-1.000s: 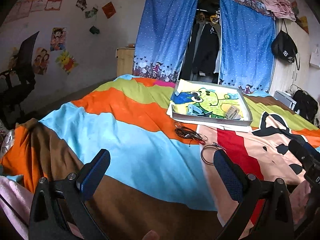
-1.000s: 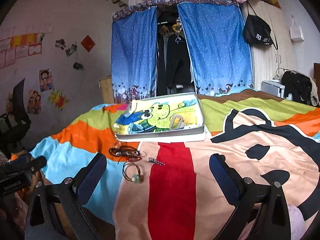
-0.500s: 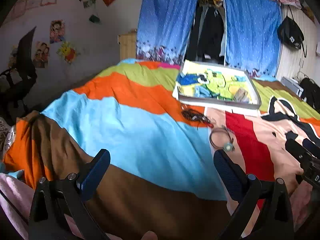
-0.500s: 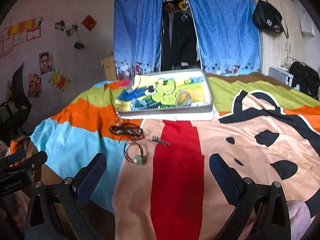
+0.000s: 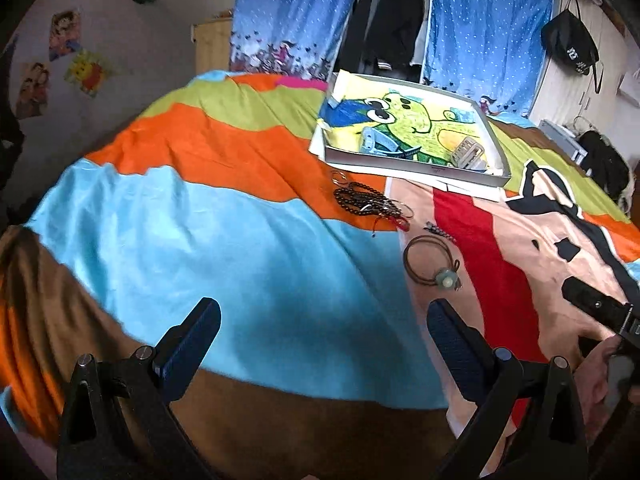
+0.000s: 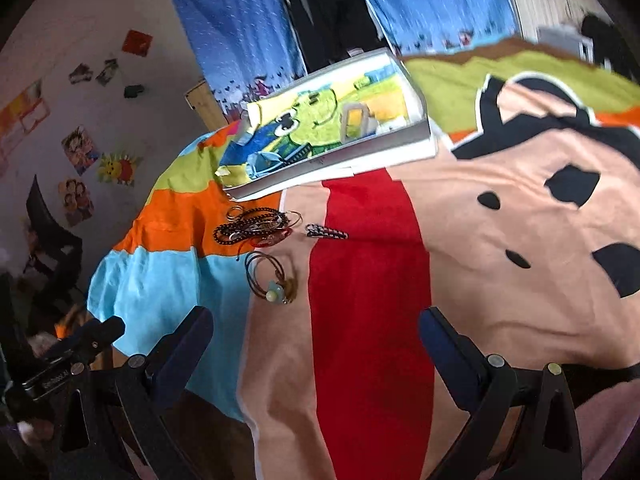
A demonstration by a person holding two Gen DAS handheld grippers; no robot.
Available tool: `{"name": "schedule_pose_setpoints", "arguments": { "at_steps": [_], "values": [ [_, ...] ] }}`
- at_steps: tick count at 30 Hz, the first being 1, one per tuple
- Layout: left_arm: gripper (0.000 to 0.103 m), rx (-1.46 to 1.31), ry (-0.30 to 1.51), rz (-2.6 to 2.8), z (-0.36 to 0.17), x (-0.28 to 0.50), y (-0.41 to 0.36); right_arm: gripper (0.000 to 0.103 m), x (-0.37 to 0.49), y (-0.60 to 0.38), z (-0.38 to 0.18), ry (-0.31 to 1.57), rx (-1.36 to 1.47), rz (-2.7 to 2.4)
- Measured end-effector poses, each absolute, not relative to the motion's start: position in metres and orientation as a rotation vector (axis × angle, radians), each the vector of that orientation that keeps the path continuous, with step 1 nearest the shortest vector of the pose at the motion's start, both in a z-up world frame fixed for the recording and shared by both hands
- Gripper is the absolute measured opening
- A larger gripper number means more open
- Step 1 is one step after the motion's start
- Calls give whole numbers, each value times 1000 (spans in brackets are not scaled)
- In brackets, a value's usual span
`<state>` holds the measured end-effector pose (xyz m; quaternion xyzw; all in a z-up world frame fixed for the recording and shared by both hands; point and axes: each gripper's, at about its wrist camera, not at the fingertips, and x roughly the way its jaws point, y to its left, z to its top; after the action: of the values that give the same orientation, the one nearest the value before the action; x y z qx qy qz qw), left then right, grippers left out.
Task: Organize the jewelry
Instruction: 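Reach down and grasp the hoop earring with green bead with the right tool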
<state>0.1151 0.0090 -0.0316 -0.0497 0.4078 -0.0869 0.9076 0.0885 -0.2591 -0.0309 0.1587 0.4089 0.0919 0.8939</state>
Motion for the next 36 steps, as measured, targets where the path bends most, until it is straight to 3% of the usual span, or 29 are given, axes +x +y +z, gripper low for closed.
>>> {"name": "schedule_pose_setpoints", "arguments": {
  "at_steps": [9, 10, 13, 16, 20, 24, 26, 36],
  "values": [
    [100, -191, 868, -302, -45, 168, 11, 103, 128, -248, -42, 892, 215, 244],
    [100, -187, 870, -311, -47, 172, 9, 101, 132, -245, -45, 899, 195, 258],
    [98, -176, 875, -344, -53, 183, 4, 83, 143, -238, -53, 933, 170, 301],
    [90, -193, 883, -370, -59, 197, 2, 76, 148, -230, -63, 968, 155, 335],
    [65, -220, 893, -416, -69, 211, -1, 57, 154, -222, -73, 998, 137, 373],
    [41, -188, 905, -468, -76, 221, -10, 46, 161, -210, -79, 1005, 94, 391],
    [35, -171, 912, -486, -80, 226, -15, 42, 164, -204, -82, 1004, 67, 401],
    [32, -196, 960, -509, -108, 259, -16, 40, 182, -193, -97, 991, 29, 406]
  ]
}}
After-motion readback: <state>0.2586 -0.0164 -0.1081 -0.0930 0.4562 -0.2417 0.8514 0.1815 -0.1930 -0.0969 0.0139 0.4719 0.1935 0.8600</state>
